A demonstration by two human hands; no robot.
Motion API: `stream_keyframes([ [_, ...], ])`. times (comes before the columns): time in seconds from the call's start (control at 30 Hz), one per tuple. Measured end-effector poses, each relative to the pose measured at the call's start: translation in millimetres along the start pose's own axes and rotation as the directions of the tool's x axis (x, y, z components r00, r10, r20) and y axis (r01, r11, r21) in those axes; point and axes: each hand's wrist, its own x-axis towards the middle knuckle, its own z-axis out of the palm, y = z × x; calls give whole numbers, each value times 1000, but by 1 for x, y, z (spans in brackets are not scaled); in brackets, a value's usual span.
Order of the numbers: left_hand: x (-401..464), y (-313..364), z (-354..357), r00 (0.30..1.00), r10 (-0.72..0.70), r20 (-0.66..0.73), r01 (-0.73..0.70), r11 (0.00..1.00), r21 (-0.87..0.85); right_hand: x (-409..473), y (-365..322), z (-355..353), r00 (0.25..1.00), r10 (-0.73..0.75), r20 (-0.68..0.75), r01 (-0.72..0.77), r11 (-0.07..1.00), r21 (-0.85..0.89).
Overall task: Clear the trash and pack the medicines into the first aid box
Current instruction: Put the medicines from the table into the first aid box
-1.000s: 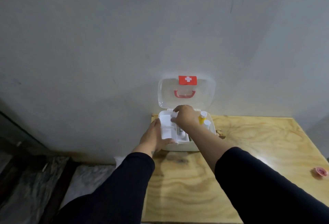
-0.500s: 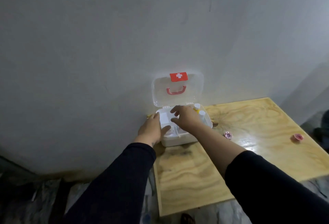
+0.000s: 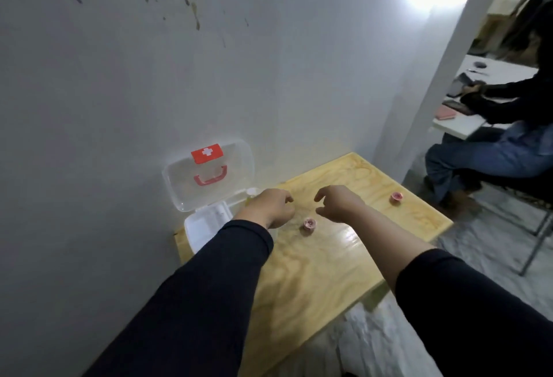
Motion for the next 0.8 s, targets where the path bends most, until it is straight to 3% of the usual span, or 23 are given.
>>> stream_keyframes([
  [0.23, 65, 66, 31, 996, 61, 63, -63, 998, 21, 31, 95, -22, 992, 122, 5, -122, 992, -32],
  [0.47, 134, 120, 55, 994, 51, 93, -53, 998, 27, 85, 177, -42, 988, 153, 11, -153, 988, -34],
  [0.8, 199, 137, 110, 980, -55, 189, 53, 998, 17, 148, 260, -8, 989, 139, 48, -139, 990, -13],
])
